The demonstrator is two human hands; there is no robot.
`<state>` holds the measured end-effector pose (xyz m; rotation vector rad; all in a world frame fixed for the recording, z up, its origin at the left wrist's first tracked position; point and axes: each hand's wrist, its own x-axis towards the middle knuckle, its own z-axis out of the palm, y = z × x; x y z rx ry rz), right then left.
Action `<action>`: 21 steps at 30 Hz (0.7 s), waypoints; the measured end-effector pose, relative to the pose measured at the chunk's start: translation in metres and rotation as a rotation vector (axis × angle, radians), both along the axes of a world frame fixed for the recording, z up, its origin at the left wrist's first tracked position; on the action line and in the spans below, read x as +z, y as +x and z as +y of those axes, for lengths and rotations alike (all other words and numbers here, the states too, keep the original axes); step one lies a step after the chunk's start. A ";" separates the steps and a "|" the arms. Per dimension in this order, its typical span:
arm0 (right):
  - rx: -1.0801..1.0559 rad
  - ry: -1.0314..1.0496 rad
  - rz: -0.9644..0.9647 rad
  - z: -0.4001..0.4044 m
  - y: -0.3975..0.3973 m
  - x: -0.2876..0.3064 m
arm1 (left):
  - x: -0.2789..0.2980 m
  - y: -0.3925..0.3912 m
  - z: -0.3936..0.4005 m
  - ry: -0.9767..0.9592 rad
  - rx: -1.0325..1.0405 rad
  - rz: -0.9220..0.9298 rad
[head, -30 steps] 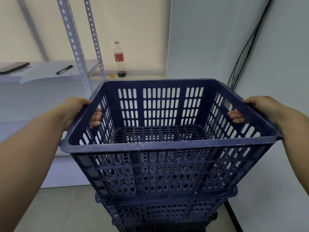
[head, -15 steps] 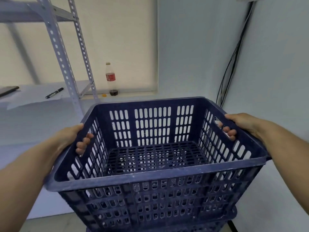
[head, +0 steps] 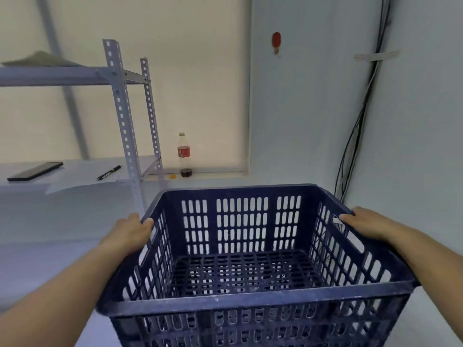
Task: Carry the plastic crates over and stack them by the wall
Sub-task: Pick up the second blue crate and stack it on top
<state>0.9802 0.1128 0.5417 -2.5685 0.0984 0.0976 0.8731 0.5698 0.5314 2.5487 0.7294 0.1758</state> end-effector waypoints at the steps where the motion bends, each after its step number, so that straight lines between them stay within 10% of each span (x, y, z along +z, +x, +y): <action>1: 0.039 -0.066 -0.015 0.001 0.000 0.000 | -0.002 0.000 0.001 0.062 -0.049 0.015; 21: 0.166 -0.383 -0.138 -0.005 0.000 -0.023 | 0.006 -0.018 -0.021 0.492 -0.191 0.213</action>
